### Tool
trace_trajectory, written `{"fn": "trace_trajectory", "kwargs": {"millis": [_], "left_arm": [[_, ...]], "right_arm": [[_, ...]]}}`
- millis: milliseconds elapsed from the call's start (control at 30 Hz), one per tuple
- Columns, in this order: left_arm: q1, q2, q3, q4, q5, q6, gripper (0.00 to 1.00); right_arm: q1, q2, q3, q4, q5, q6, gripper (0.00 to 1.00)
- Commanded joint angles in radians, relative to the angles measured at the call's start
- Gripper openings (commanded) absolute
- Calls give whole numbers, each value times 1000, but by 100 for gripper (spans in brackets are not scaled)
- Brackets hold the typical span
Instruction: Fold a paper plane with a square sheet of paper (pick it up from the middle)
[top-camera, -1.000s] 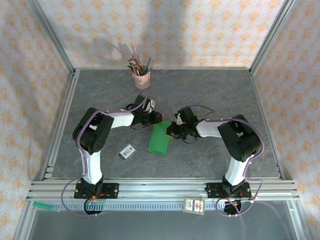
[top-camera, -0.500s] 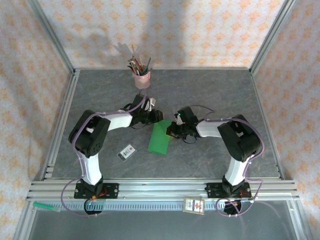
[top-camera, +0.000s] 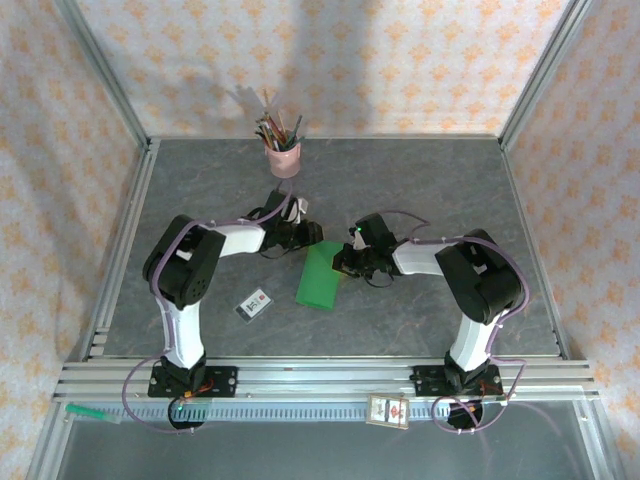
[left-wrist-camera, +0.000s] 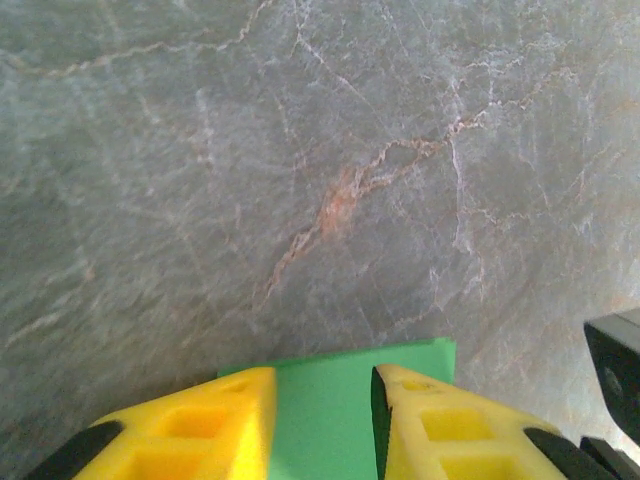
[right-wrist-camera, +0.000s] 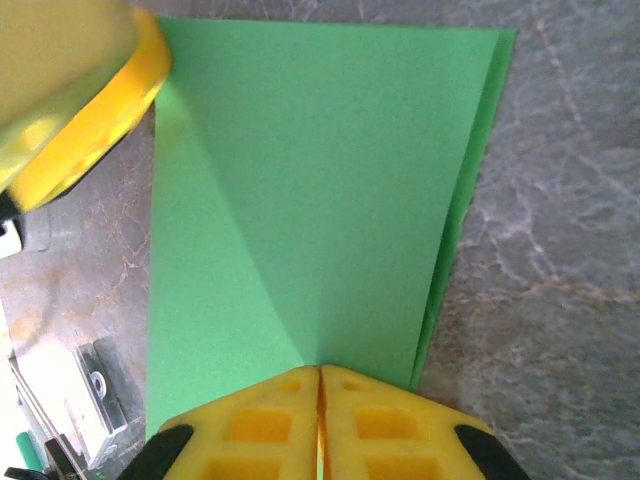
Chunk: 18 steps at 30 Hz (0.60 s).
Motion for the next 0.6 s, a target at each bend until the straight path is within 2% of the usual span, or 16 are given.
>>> {"fn": "trace_trajectory", "kwargs": {"millis": [0,167,467,567], "left_arm": [[-6,-114,-49,-5,3,-9,35],[-41,-167,-131,19,40,-44,35],[-28,-100,-171,2,-9,-3,35],[-16,-123,-185,-12,-28,8,35]], "right_arm": [[-16,90,-67,-162,236,-42,10],[-16,94,-64,-161,236,-42,10],[-16,88,-68,-163,241,-43,10],[-16,89,-71,-160,239,-42,10]]}}
